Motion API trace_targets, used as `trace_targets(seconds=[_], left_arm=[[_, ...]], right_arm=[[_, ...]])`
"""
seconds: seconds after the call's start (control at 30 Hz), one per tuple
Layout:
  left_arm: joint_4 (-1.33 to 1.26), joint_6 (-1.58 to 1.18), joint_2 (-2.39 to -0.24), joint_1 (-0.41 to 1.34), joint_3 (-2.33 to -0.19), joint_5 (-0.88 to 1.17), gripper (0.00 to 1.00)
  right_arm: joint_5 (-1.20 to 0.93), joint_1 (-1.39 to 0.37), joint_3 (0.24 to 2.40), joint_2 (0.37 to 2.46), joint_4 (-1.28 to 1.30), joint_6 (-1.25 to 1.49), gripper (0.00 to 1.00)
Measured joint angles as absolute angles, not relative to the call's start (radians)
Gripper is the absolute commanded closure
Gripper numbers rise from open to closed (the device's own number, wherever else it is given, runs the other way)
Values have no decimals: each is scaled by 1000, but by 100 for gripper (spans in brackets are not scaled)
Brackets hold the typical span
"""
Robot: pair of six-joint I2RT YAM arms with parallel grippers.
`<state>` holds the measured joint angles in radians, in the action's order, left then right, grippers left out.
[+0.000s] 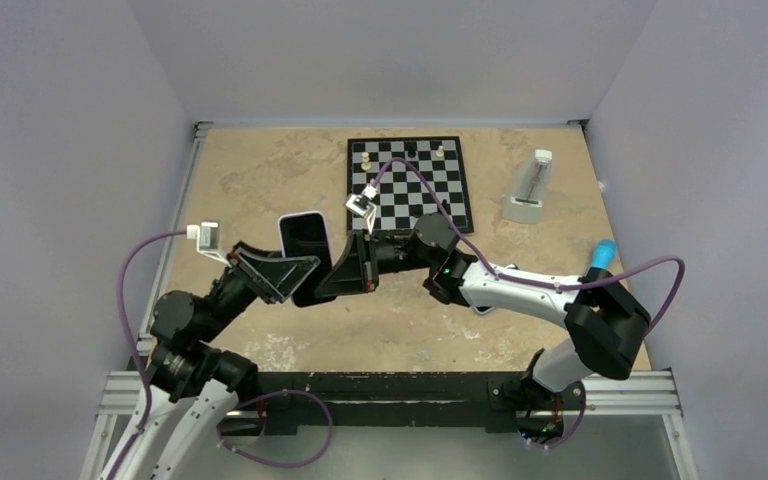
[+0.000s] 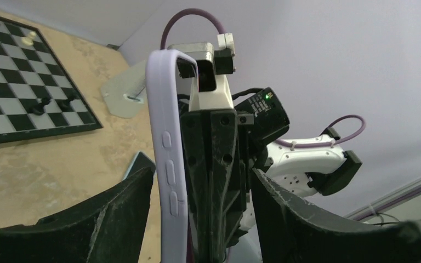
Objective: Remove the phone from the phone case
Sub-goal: Remove the phone case from the phone.
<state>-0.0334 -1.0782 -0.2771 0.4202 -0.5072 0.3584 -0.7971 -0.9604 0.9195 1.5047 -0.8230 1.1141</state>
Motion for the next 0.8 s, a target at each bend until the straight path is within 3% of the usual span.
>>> trace_targets(seconds=[0.33,0.5,0.8], left_arm=[[373,-736,-130,422,-693,345,30],[445,-675,-138,422,-694,399,29],[457,-642,-154,422,-694,428,38]], right_arm=[[-805,-885,881,1441,-859,1167,100],[-818,-870,879,1437,-904,1213,100],[-860,-870,878,1447,-1026,1297,100]])
